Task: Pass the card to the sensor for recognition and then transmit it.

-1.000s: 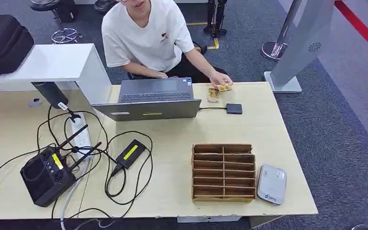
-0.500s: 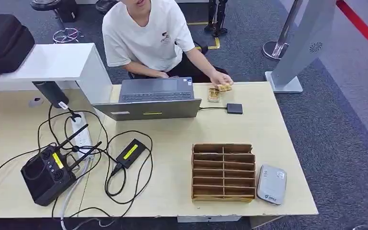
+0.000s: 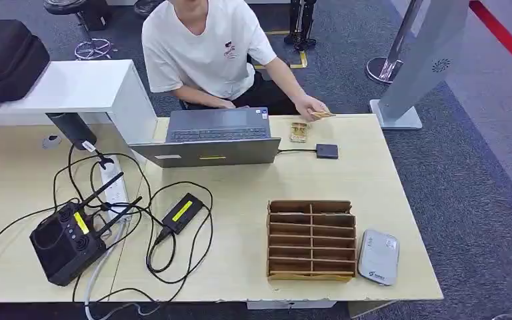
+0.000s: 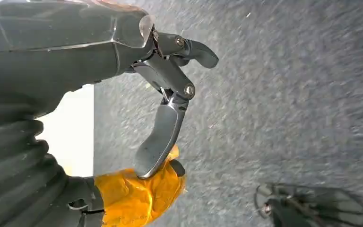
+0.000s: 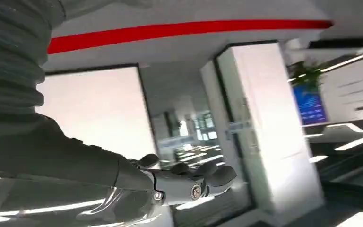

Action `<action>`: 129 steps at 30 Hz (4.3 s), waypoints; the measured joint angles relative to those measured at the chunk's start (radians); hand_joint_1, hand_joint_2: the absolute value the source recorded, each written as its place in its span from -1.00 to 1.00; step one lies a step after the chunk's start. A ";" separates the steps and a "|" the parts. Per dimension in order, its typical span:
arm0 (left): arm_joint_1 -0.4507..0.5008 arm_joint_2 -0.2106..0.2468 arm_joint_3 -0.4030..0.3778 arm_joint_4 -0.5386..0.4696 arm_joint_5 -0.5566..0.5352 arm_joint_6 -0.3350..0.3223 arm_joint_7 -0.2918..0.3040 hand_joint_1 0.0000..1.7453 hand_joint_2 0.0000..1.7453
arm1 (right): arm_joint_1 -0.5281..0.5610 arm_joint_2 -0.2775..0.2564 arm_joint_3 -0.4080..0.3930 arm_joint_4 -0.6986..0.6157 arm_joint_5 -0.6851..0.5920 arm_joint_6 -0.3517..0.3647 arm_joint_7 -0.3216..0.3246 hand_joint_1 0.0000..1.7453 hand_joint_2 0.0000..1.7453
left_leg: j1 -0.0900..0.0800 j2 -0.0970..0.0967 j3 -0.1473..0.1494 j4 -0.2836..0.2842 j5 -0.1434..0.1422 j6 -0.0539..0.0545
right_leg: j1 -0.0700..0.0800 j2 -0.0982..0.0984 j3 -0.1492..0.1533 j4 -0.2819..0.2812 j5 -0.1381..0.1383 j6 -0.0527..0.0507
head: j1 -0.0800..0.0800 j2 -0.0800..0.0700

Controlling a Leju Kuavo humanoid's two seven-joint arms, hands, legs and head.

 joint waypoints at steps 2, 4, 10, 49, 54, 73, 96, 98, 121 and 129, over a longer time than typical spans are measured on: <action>0.002 0.000 -0.011 0.000 -0.007 0.010 -0.015 -1.00 1.00 | 0.006 0.025 0.036 -0.017 0.010 -0.003 -0.001 -1.00 1.00 | 0.000 -0.001 -0.002 0.000 0.000 0.000 | 0.000 -0.001 0.000 0.000 0.000 0.000 | 0.000 0.000; 0.004 0.000 -0.022 0.000 -0.017 0.017 -0.038 -1.00 1.00 | 0.009 0.070 0.088 -0.036 0.028 -0.013 -0.003 -1.00 1.00 | 0.001 0.002 0.000 0.000 0.000 0.000 | 0.001 0.003 -0.001 0.000 0.001 -0.001 | 0.000 0.000; 0.002 -0.004 -0.036 0.000 -0.012 -0.046 -0.051 -1.00 1.00 | 0.018 0.200 0.234 -0.055 0.008 -0.020 -0.012 -1.00 1.00 | 0.001 0.001 -0.002 0.000 0.001 -0.002 | 0.002 0.001 -0.003 0.001 0.001 -0.002 | 0.000 0.000; 0.006 0.005 -0.036 0.006 0.032 -0.265 -0.093 -1.00 1.00 | 0.040 0.355 0.376 -0.044 -0.055 -0.066 -0.052 1.00 1.00 | 0.001 -0.001 -0.003 0.000 0.002 -0.003 | 0.002 0.000 -0.004 0.001 0.001 -0.002 | 0.000 0.000; 0.006 0.005 -0.036 0.006 0.032 -0.265 -0.093 -1.00 1.00 | 0.046 0.352 0.375 -0.052 -0.055 -0.066 -0.052 1.00 1.00 | 0.001 0.000 -0.003 0.000 0.002 -0.003 | 0.002 0.000 -0.005 0.001 0.001 -0.002 | 0.000 0.000; 0.013 0.006 -0.036 0.006 0.022 -0.228 -0.085 -1.00 1.00 | 0.188 0.279 0.305 -0.181 -0.076 -0.089 -0.045 1.00 1.00 | 0.001 -0.001 -0.004 0.000 0.002 -0.003 | 0.001 -0.001 -0.005 0.000 0.001 -0.002 | 0.000 0.000; 0.017 0.006 -0.011 0.006 0.063 -0.219 -0.071 -1.00 1.00 | 0.828 0.221 -0.003 -0.700 -0.042 -0.175 -0.159 1.00 1.00 | 0.001 0.000 -0.005 -0.001 0.000 -0.002 | 0.002 -0.001 -0.006 0.000 0.000 -0.002 | 0.000 0.000; 0.017 0.006 -0.009 0.006 0.063 -0.219 -0.069 -1.00 1.00 | 0.853 0.230 -0.003 -0.712 -0.030 -0.175 -0.159 1.00 1.00 | 0.001 0.000 -0.005 -0.001 0.000 -0.002 | 0.002 0.000 -0.006 0.000 0.000 -0.002 | 0.000 0.000; 0.015 0.006 -0.007 0.006 0.037 -0.221 -0.051 -1.00 1.00 | 0.863 0.338 0.144 -0.563 0.106 -0.218 -0.106 1.00 1.00 | 0.001 0.000 -0.005 -0.001 0.000 -0.002 | 0.002 0.000 -0.006 0.000 0.000 -0.002 | 0.000 0.000; 0.016 0.006 -0.007 0.006 0.035 -0.224 -0.050 -1.00 1.00 | 0.870 0.340 0.174 -0.539 0.101 -0.232 -0.085 1.00 1.00 | 0.001 0.000 -0.005 -0.001 0.000 -0.002 | 0.002 0.000 -0.006 0.000 0.000 -0.002 | 0.000 0.000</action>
